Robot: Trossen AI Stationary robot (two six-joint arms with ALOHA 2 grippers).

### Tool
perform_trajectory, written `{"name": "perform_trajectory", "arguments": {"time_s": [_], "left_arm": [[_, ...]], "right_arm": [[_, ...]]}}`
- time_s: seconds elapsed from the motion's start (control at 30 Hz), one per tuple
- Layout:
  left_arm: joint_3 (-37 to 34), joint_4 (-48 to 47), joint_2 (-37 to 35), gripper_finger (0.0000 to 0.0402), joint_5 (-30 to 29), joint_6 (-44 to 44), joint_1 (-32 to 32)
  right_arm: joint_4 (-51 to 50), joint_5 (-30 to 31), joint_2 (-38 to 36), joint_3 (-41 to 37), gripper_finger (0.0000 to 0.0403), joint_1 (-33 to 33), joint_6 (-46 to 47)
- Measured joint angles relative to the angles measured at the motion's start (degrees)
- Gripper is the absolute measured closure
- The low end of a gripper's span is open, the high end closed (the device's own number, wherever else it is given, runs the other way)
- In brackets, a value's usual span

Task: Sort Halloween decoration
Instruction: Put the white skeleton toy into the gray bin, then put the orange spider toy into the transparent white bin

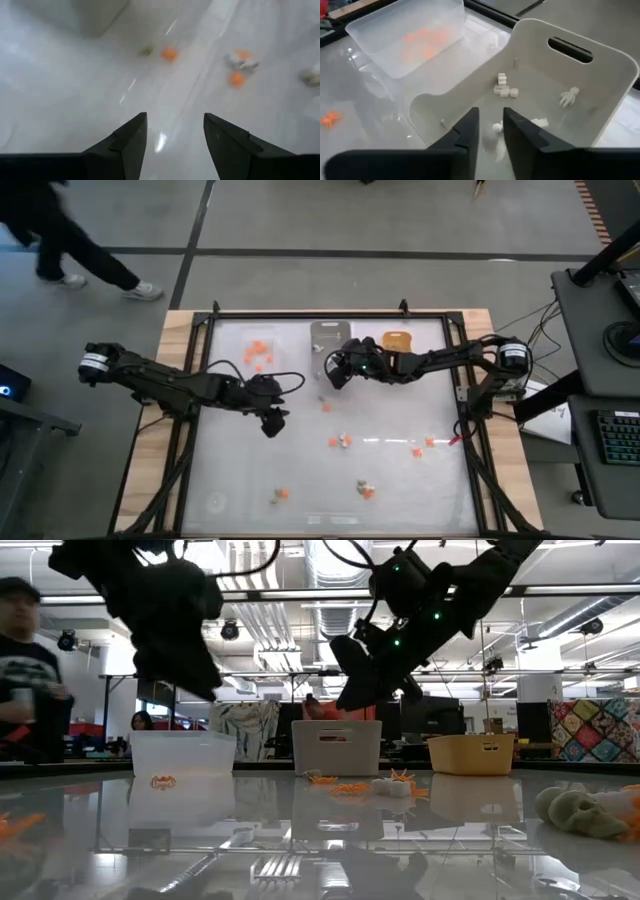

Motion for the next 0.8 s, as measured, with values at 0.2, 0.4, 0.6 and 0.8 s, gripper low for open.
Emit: {"name": "perform_trajectory", "arguments": {"time_s": [0.2,0.4,0.6,0.8], "left_arm": [[0.00,-7.17,1.58,0.0223,0.05,-6.36,0.00],[0.00,-14.48,1.65,0.0223,0.07,-11.69,0.00],[0.00,-15.83,2.96,0.0223,-0.04,-14.65,0.09],[0.01,-15.07,6.57,0.0223,-0.04,-16.14,0.85]], "right_arm": [[0.45,0.09,0.66,0.61,0.0268,0.00,0.14],[0.65,-0.70,-2.06,0.89,0.0237,0.15,0.09],[0.48,-1.98,-3.53,0.89,0.0233,1.17,-0.01],[0.48,-2.13,-3.65,0.89,0.0236,2.05,-0.03]]}}
